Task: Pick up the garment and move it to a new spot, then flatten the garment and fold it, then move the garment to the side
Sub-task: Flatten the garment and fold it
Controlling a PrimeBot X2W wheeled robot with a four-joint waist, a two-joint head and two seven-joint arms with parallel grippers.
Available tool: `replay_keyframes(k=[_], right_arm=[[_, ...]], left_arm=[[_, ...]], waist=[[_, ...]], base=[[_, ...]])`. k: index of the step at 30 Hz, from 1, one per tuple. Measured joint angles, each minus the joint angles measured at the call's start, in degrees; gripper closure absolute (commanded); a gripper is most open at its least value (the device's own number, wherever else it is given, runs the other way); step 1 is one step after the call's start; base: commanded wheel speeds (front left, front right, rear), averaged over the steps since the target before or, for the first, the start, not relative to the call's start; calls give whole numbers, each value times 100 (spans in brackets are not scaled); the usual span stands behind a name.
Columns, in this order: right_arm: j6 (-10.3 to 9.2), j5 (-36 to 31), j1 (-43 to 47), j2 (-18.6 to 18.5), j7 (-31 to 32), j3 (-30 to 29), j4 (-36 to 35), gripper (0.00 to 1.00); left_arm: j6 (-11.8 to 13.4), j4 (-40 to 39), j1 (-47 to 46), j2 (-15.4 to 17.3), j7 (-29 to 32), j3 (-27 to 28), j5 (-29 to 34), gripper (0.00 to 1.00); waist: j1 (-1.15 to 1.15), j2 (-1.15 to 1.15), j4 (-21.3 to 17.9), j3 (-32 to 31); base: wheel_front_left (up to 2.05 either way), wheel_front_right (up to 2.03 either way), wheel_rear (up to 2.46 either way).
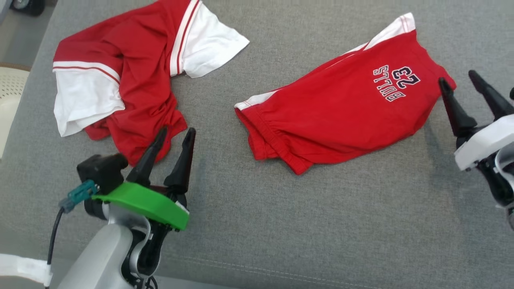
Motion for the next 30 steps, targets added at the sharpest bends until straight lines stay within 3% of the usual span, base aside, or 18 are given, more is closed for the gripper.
replay_keyframes(k=[7, 16, 30], right_arm=[[-149, 81, 820, 335, -445, 59, 213, 0], [-248, 288, 1096, 350, -450, -91, 187, 0], [-386, 771, 612, 122, -287, -724, 576, 0]], left_arm=[[148, -10, 678, 249, -369, 148, 330, 0], [236, -499, 1096, 419, -388, 185, 761, 0], [248, -1201, 1189, 409, -421, 64, 1390, 0]], waist=[[0, 0, -127, -562], [0, 0, -239, -1016], [0, 0, 96, -542]], base=[[0, 0, 0], [0, 0, 0], [0, 0, 0]])
